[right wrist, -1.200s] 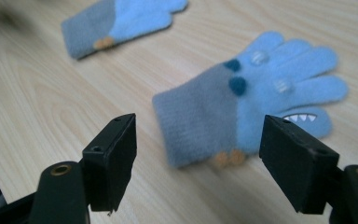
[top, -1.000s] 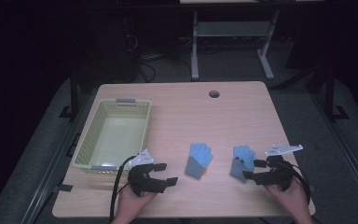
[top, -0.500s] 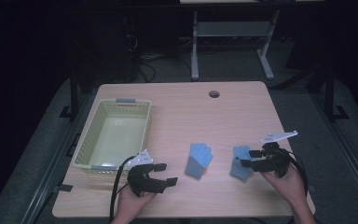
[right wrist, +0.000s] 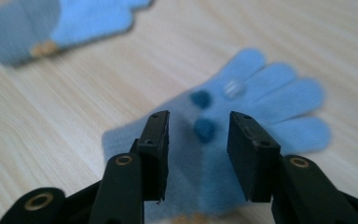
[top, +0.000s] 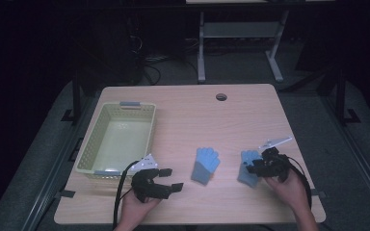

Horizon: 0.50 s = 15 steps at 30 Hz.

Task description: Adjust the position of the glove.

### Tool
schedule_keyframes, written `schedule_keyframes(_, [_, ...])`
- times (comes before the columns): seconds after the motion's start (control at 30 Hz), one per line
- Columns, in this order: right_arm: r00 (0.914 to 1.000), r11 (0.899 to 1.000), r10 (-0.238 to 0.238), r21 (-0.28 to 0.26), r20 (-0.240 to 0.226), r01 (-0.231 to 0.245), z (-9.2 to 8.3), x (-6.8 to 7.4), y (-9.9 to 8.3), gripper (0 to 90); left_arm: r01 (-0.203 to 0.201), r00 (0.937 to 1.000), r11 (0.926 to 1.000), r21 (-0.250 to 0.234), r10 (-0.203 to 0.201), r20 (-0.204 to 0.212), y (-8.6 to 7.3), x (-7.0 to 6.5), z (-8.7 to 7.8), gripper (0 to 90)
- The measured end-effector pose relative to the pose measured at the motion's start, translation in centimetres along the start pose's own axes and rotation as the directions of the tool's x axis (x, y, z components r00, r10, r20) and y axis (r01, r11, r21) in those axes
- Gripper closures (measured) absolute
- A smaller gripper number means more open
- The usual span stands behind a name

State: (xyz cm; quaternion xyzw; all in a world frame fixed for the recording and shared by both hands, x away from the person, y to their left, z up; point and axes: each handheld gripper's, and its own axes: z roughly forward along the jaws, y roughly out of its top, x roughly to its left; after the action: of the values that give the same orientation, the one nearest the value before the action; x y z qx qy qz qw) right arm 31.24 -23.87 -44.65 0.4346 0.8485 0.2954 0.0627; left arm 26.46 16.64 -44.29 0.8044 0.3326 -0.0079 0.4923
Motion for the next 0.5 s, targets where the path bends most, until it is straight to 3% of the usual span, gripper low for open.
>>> schedule_keyframes(0.03, [0.9998, 1.0, -0.015, 0.019, 0.012, 0.015, 0.4, 0.3, 0.0, 62.0, 0.0, 1.0, 1.0, -0.001, 0.0, 0.0, 0.0, 0.0, 0.0, 23.6])
schedule_keyframes(0.07, [0.9974, 0.999, -0.045, 0.033, 0.056, 0.043, 0.9, 1.0, -0.1, 67.2, 0.001, 1.0, 1.0, 0.0, -0.001, 0.001, 0.0, 0.0, 0.0, 23.6])
schedule_keyframes(0.1, [0.9974, 0.999, -0.045, 0.033, 0.056, 0.043, 0.9, 1.0, -0.1, 67.2, 0.001, 1.0, 1.0, 0.0, -0.001, 0.001, 0.0, 0.0, 0.0, 23.7])
schedule_keyframes(0.13, [0.9951, 0.997, -0.062, 0.044, 0.077, 0.059, 1.0, 1.4, 0.1, 72.8, 0.0, 1.0, 1.0, 0.004, 0.0, 0.002, 0.0, 0.0, 0.1, 23.6])
schedule_keyframes(0.27, [0.9961, 0.998, -0.045, 0.039, 0.076, 0.042, 1.2, 1.5, 0.1, 79.8, -0.003, 1.0, 1.0, 0.005, 0.003, 0.001, 0.0, -0.1, 0.1, 23.7])
schedule_keyframes(0.5, [0.9976, 1.0, -0.011, 0.016, 0.069, 0.01, 0.9, 1.3, -0.1, 83.1, 0.006, 1.0, 1.0, -0.007, -0.006, -0.004, 0.0, 0.0, -0.1, 23.7])
